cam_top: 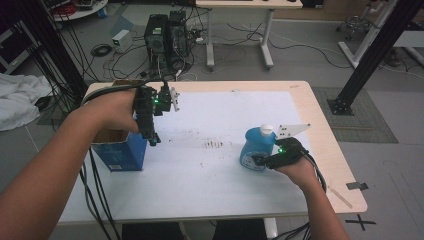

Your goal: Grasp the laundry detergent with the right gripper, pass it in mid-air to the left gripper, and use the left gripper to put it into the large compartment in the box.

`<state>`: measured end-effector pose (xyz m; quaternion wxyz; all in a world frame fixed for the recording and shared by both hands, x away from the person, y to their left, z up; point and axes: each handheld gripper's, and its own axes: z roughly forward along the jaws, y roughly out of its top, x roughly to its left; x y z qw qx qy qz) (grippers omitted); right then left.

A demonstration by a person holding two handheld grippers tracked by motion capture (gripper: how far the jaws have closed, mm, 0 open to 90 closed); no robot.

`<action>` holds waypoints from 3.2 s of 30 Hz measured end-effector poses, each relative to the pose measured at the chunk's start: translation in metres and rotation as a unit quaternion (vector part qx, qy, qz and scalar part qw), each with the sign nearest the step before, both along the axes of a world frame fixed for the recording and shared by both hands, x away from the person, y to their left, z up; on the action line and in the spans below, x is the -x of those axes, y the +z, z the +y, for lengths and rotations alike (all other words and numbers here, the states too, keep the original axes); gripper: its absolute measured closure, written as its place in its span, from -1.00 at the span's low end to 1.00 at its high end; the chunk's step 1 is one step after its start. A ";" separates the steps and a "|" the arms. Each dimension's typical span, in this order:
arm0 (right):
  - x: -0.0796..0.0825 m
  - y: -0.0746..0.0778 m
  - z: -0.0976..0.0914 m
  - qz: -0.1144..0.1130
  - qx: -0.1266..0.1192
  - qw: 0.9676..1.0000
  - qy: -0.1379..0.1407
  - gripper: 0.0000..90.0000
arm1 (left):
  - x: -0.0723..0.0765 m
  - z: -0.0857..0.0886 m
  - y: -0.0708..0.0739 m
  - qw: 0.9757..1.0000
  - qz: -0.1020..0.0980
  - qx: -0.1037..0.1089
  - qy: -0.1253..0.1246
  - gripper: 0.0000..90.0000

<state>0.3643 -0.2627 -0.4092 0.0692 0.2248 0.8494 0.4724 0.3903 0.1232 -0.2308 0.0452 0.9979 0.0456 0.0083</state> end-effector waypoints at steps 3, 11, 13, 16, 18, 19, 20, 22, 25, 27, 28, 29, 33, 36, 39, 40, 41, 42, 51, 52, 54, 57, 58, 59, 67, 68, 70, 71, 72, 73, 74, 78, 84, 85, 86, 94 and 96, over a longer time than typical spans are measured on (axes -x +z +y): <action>0.000 0.000 0.000 0.001 -0.004 1.000 0.002 -0.37 | 0.000 -0.001 0.000 1.000 -0.001 0.001 0.000 -0.83; 0.000 0.000 0.001 -0.005 0.001 1.000 0.007 -0.25 | -0.001 -0.001 0.000 1.000 -0.002 0.001 0.001 -0.83; 0.000 0.000 0.001 -0.005 0.000 1.000 0.008 -0.25 | -0.001 -0.001 0.000 1.000 -0.002 0.001 0.001 -0.83; -0.001 0.000 0.000 -0.005 -0.003 1.000 0.009 -0.20 | -0.002 -0.001 -0.001 1.000 -0.001 0.001 0.000 -0.84; -0.001 0.000 0.000 -0.004 -0.005 1.000 0.012 -0.18 | -0.002 -0.002 -0.001 1.000 -0.001 -0.001 -0.002 -0.84; -0.001 -0.001 0.000 -0.004 -0.004 1.000 0.014 -0.17 | -0.002 -0.002 -0.001 1.000 -0.001 -0.001 0.000 -0.84; -0.001 -0.001 0.000 -0.003 -0.004 1.000 0.015 -0.16 | -0.002 -0.002 -0.001 1.000 -0.001 -0.001 0.000 -0.83; -0.001 -0.001 0.000 -0.002 -0.004 1.000 0.017 -0.15 | -0.002 -0.002 -0.001 1.000 0.000 -0.001 0.000 -0.83; -0.002 -0.002 0.000 0.000 -0.006 1.000 0.019 -0.13 | -0.003 -0.002 -0.002 1.000 0.000 -0.001 0.001 -0.83; -0.003 -0.003 0.000 -0.001 -0.008 1.000 0.022 -0.12 | -0.003 -0.003 -0.002 1.000 -0.001 -0.001 0.001 -0.83; -0.004 -0.003 0.000 -0.001 -0.009 1.000 0.023 -0.11 | -0.003 -0.003 -0.002 1.000 -0.001 -0.002 0.000 -0.83; -0.004 -0.004 0.000 -0.003 -0.010 1.000 0.025 -0.10 | -0.003 -0.003 -0.002 1.000 -0.001 -0.002 0.000 -0.83; -0.003 -0.004 0.000 -0.018 -0.010 0.999 0.027 -0.03 | -0.003 -0.003 -0.003 1.000 0.000 -0.002 0.001 -0.84; -0.002 -0.003 0.001 -0.022 -0.006 0.999 0.028 0.00 | -0.003 -0.004 -0.002 1.000 0.000 -0.001 0.000 -0.83; -0.001 -0.002 0.001 -0.024 -0.007 0.999 0.026 0.02 | -0.002 -0.005 -0.002 1.000 0.000 -0.001 0.000 -0.83; -0.001 -0.002 0.001 -0.023 -0.006 0.999 0.026 0.03 | -0.002 -0.005 -0.002 1.000 0.000 -0.002 -0.001 -0.83; -0.001 -0.002 0.001 -0.023 -0.006 0.999 0.026 0.03 | -0.002 -0.006 -0.002 1.000 0.000 -0.003 -0.001 -0.84; -0.001 -0.001 0.001 -0.021 -0.007 0.999 0.026 0.04 | -0.002 -0.006 -0.002 1.000 0.000 -0.002 -0.001 -0.83; 0.008 0.014 0.002 -0.031 0.000 0.999 0.031 0.04 | 0.000 -0.010 0.001 1.000 -0.002 -0.002 -0.005 -0.83; 0.010 0.017 0.004 -0.032 0.002 0.999 0.035 0.04 | 0.001 -0.010 0.001 1.000 -0.003 -0.003 -0.006 -0.83; 0.013 0.024 0.007 -0.036 0.005 0.998 0.044 0.04 | 0.002 -0.011 0.002 1.000 -0.002 -0.004 -0.010 -0.83; 0.020 0.035 0.015 -0.043 0.008 0.997 0.060 0.04 | 0.005 -0.013 0.001 1.000 -0.002 -0.008 -0.012 -0.83; 0.020 0.035 0.015 -0.043 0.008 0.997 0.060 0.04 | 0.005 -0.013 0.001 1.000 -0.002 -0.008 -0.012 -0.83; 0.021 0.038 0.017 -0.045 0.010 0.997 0.063 0.04 | 0.006 -0.014 0.001 1.000 -0.002 -0.008 -0.012 -0.83; 0.029 0.047 0.038 -0.052 0.013 0.994 0.095 0.04 | 0.016 -0.026 0.003 1.000 -0.003 -0.005 -0.028 -0.83; 0.030 0.048 0.043 -0.053 0.015 0.993 0.100 0.04 | 0.019 -0.029 0.003 0.999 -0.003 -0.003 -0.034 -0.84; 0.031 0.047 0.048 -0.052 0.014 0.993 0.107 0.04 | 0.020 -0.032 0.003 0.999 -0.004 -0.002 -0.037 -0.83; 0.031 0.047 0.048 -0.052 0.014 0.993 0.107 0.04 | 0.020 -0.032 0.003 0.999 -0.004 -0.002 -0.037 -0.83; 0.031 0.047 0.050 -0.051 0.016 0.993 0.109 0.04 | 0.022 -0.035 0.003 0.999 -0.004 -0.004 -0.040 -0.83; 0.031 0.047 0.054 -0.051 0.018 0.992 0.114 0.04 | 0.022 -0.036 0.003 0.999 -0.004 -0.005 -0.042 -0.84; 0.032 0.047 0.055 -0.050 0.017 0.992 0.115 0.04 | 0.023 -0.038 0.002 0.999 -0.003 -0.006 -0.043 -0.83; 0.033 0.046 0.065 -0.051 0.020 0.990 0.127 0.04 | 0.025 -0.050 0.001 0.998 -0.001 -0.006 -0.055 -0.83; 0.034 0.045 0.076 -0.050 0.026 0.989 0.140 0.04 | 0.027 -0.073 0.000 0.997 -0.004 0.003 -0.075 -0.83; 0.034 0.045 0.077 -0.050 0.026 0.988 0.142 0.04 | 0.028 -0.077 -0.001 0.997 -0.003 0.005 -0.078 -0.83; 0.034 0.045 0.078 -0.050 0.026 0.988 0.144 0.04 | 0.028 -0.080 -0.001 0.997 -0.003 0.007 -0.080 -0.84; 0.033 0.044 0.082 -0.048 0.026 0.987 0.149 0.04 | 0.033 -0.114 -0.004 0.994 -0.004 0.025 -0.103 -0.83; 0.033 0.044 0.083 -0.048 0.027 0.987 0.149 0.04 | 0.034 -0.118 -0.004 0.994 -0.005 0.024 -0.107 -0.84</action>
